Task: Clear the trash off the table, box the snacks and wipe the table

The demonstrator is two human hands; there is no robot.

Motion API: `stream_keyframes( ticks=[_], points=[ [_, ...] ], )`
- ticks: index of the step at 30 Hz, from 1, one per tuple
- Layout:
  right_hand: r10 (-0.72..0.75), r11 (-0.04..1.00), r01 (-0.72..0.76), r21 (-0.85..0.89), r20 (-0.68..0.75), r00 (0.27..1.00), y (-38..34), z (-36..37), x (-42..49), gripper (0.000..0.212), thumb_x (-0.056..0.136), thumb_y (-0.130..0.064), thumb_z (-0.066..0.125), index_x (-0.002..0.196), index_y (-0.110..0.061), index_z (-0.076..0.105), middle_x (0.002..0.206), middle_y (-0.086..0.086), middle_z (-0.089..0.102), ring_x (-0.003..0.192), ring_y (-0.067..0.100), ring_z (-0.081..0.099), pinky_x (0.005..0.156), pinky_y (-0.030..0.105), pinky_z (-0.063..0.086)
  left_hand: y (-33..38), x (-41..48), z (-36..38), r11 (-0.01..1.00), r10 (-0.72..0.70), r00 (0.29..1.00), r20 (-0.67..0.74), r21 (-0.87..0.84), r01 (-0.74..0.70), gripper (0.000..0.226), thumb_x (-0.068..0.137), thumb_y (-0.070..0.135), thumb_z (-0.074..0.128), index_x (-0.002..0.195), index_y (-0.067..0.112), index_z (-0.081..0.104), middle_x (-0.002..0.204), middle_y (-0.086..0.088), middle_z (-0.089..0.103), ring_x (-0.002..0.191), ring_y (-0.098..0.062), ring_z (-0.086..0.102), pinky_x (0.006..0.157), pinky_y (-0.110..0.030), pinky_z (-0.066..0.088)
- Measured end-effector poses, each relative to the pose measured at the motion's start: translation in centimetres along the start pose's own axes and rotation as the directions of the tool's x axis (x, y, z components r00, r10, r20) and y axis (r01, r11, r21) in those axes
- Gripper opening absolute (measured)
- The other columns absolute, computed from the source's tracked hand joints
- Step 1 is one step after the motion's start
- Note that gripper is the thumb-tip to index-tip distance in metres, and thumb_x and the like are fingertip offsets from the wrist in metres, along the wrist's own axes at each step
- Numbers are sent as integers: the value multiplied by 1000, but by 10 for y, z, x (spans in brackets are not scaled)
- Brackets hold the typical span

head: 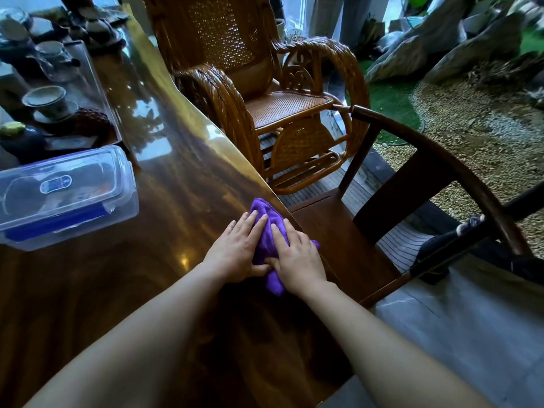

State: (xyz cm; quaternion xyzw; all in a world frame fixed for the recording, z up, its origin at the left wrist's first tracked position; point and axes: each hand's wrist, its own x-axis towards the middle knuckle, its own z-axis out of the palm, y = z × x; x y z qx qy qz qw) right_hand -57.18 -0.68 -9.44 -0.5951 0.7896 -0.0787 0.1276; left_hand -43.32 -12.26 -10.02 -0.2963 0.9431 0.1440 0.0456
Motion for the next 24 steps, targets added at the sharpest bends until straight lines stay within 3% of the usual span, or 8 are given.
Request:
stream_keyframes(
  ticks=[5,9,13,18,24],
  points=[
    [43,999,-43,-2,5,999,-7,2,-10,67,102,-44,41,156,-24,6,164,13,10,147,36,19,118,49,24,3,1,-7,996,16,998,58,87,-21,108,84,71,53,155,25,-15,165,-4,-17,151,-22,-15,124,-46,4],
    [48,999,-48,12,73,996,-7,-6,-7,69,101,-48,42,157,-27,6,165,13,8,149,35,15,119,50,20,7,-3,-15,996,-47,995,89,78,40,108,83,70,55,155,29,-14,165,-4,-16,151,-27,-13,122,-55,5],
    [88,995,-93,34,140,986,-9,-20,-5,76,96,-54,48,157,-33,8,165,13,7,149,36,14,121,50,18,11,-23,-21,992,-85,995,56,94,79,94,89,70,44,155,32,-10,165,-6,-14,151,-32,-11,118,-62,10],
    [88,994,-89,59,27,996,-24,-39,-11,74,92,-59,53,154,-35,20,164,10,10,149,35,13,121,51,20,7,-62,-29,983,-149,988,-46,102,153,83,93,68,35,155,31,-7,166,-8,-9,151,-33,-8,120,-59,11],
    [-75,997,73,-33,-85,994,-71,-54,-27,75,89,-57,59,153,-31,30,162,11,22,147,34,20,120,48,21,6,-124,-54,953,-240,957,-161,146,264,87,91,64,41,156,29,-6,165,-10,-6,151,-36,-7,118,-63,15]
  ],
)
